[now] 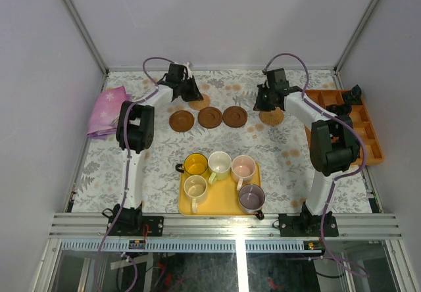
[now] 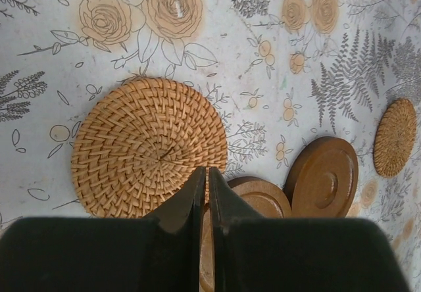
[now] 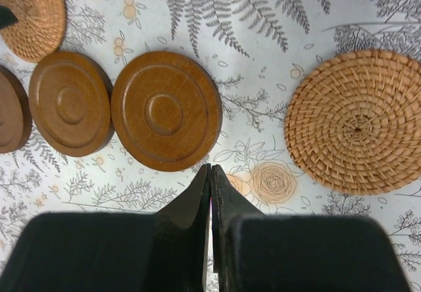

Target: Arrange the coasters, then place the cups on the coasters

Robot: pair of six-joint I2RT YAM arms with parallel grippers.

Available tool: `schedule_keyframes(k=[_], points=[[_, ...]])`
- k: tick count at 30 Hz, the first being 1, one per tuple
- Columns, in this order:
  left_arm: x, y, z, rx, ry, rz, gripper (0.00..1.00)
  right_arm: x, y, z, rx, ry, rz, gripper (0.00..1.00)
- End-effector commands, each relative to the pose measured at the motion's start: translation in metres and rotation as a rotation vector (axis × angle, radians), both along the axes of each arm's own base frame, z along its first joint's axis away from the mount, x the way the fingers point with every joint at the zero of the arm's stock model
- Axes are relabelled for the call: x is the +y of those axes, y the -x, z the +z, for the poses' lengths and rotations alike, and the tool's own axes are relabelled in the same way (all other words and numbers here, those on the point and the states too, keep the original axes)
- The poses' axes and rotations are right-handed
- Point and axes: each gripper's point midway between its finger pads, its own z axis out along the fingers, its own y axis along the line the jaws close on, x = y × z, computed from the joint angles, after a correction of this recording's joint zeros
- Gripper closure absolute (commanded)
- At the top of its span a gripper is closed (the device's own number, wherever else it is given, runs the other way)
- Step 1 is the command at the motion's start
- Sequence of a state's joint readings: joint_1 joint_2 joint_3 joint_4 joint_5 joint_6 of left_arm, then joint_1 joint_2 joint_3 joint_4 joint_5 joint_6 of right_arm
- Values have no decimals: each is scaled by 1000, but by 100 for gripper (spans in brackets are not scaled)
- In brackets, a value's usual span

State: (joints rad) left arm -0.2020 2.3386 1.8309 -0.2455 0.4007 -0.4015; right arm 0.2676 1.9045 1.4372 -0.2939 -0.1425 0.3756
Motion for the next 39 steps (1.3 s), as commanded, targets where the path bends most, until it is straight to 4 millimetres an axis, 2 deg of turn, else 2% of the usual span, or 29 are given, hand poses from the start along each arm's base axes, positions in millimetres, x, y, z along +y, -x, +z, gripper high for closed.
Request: schedule_keyframes(k=[1,4,6,11,17,20,23,29,35,39], points=[[1,-5,-6,11,0,-8,96,6,3,21,-51,-28,34,100],[10,-6,-22,49,-22,38,94,9,7,18,-41,-32,47,100],[25,-8,-33,82,-41,95,92,11,10,16,-33,-33,53,100],[79,-8,-51,162,-74,268,87,16,16,16,-22,-35,70,100],[153,4,-48,183,-148,452,87,19,17,12,-11,-44,83,100],[181,19,-49,203,-200,512,86,22,17,10,-4,-51,92,100],[202,37,-48,224,-256,548,85,23,18,6,5,-55,96,100],[207,79,-52,275,-301,548,85,24,19,2,17,-57,100,100],[189,124,-57,311,-257,502,86,23,19,-1,21,-53,99,100],[171,143,-59,326,-224,460,87,25,18,1,19,-56,98,100]])
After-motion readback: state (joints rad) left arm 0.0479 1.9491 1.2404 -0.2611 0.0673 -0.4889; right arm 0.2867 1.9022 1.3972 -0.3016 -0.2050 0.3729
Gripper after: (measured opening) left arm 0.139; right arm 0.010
